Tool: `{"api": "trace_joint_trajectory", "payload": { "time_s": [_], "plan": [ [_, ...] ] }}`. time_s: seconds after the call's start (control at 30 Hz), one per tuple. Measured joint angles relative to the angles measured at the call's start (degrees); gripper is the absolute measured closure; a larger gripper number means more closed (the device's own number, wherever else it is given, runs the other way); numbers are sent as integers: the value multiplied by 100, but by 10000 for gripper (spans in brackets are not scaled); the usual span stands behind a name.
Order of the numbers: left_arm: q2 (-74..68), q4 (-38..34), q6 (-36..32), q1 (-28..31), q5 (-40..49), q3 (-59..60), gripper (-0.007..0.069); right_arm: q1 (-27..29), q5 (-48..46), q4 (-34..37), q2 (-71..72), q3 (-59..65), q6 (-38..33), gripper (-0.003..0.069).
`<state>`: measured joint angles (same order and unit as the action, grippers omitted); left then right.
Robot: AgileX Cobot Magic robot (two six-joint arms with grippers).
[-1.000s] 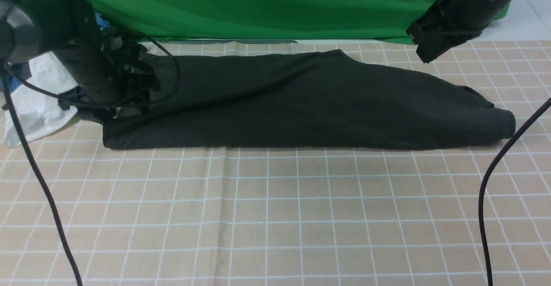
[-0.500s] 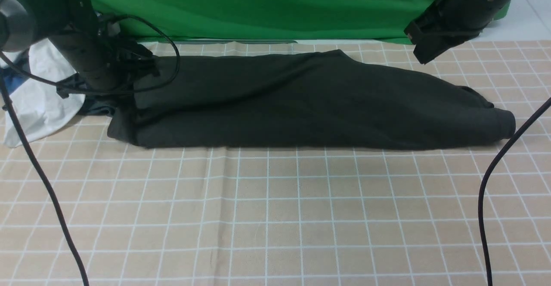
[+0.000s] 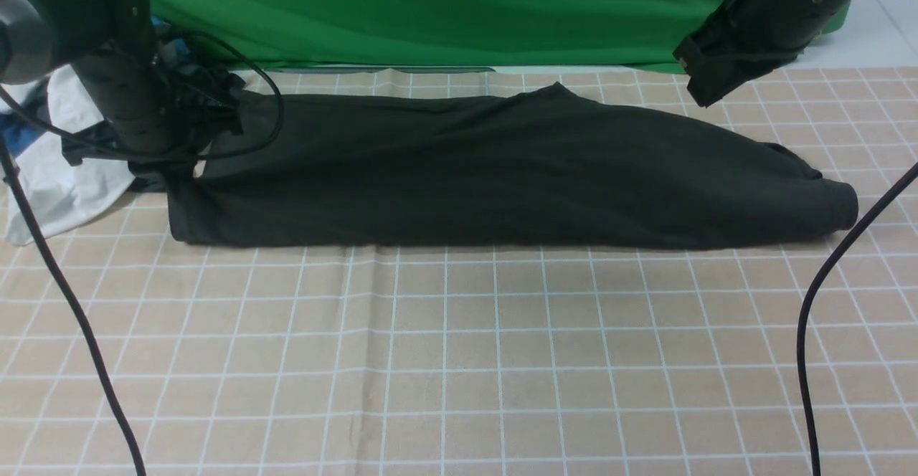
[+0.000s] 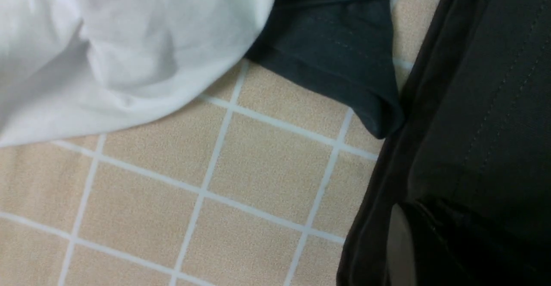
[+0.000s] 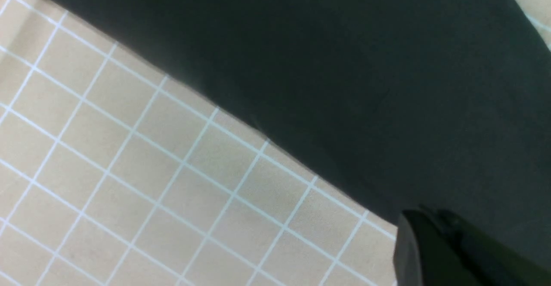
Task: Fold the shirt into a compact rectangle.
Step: 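Pull the folded dark garment lengthwise by its ends to straighten it flat on the table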
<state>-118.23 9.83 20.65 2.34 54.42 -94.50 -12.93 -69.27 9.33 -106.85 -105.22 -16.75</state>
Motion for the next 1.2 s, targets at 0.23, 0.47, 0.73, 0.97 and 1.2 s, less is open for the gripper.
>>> {"api": "trace_joint_trajectory", "payload": {
  "time_s": [0.23,0.47,0.73,0.97,1.2],
  "plan": [
    [-15,600,0,0,46,-31,403,21,173,-260,0,0,-143,621],
    [265,36,-144,6,752,-744,407,474,482,-976,0,0,577,601],
    [627,-1563,-949,-457,-25,-2,614,1443,601,-455,-312,0,851,540],
    [77,-1065,-509,-523,-594,763,614,1608,1083,224,-1185,0,181,317],
    [-97,-943,-306,-469,-633,744,611,1608,1985,265,-1921,2,-43,150]
  ]
}}
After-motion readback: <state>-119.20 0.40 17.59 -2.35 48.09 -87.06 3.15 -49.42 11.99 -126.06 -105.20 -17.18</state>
